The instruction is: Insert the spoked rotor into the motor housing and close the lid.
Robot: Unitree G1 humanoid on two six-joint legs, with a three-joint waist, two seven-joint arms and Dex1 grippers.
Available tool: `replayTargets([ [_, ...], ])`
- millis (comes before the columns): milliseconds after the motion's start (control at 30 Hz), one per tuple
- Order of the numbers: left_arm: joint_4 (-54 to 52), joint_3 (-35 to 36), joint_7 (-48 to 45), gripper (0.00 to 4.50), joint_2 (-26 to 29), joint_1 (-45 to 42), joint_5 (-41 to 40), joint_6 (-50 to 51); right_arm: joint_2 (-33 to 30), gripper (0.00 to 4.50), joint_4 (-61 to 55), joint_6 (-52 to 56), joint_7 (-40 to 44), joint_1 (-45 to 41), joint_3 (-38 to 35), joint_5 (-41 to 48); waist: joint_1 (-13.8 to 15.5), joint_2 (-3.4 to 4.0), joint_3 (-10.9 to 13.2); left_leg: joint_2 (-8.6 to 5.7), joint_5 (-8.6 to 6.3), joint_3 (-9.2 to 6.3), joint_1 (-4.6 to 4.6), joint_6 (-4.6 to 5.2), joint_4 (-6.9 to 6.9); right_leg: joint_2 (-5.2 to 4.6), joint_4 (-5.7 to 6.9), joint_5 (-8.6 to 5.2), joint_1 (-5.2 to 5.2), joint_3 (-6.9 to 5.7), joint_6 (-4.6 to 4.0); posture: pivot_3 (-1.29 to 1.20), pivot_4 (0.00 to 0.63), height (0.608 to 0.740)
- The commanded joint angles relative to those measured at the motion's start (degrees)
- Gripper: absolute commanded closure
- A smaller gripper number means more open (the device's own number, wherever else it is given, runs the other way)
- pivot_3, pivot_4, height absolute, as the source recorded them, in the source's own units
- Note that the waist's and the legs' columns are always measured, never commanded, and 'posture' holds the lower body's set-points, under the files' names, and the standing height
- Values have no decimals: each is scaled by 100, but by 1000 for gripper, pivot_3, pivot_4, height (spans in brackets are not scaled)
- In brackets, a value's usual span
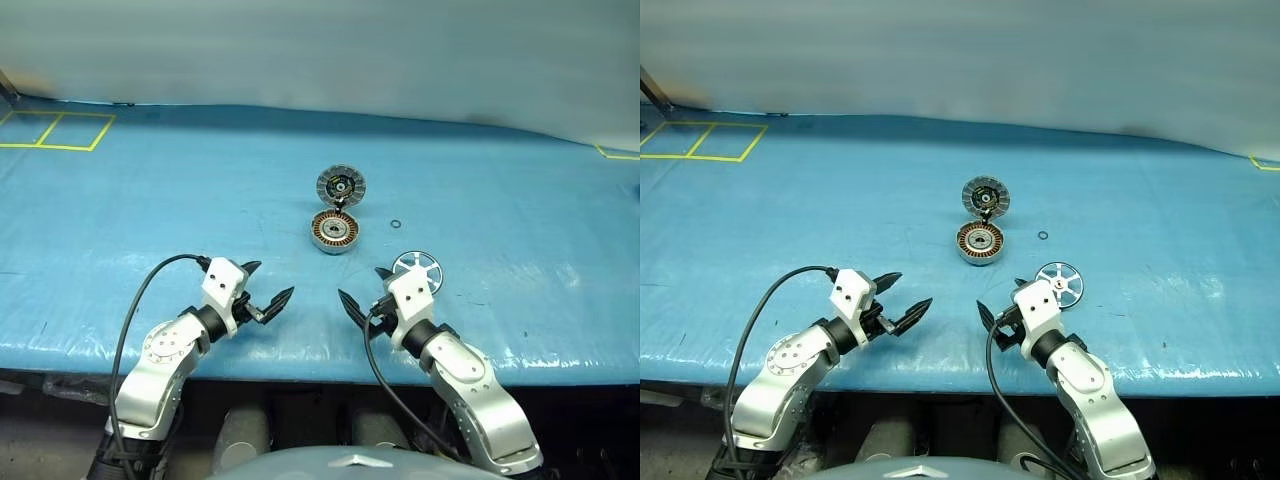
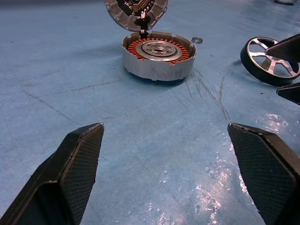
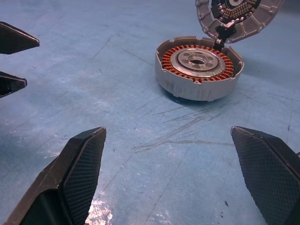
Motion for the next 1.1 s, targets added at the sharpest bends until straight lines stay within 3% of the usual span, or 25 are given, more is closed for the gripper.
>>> replayTargets([
  [33,-198,-57,-12,0,46,-25,72,-141,37,23,-184,-190,-14,-25,-15,-37,-1,0,0,0,0,0,0,0,0,0,0,0,0,0,0,0,150,740],
  [1100,-80,-142,-35,0,-5,-80,151,-171,226,23,-225,156,-122,-213,-73,-74,0,0,0,0,0,0,-3,0,-1,-4,-1,0,-3,0,-1,0,150,740],
])
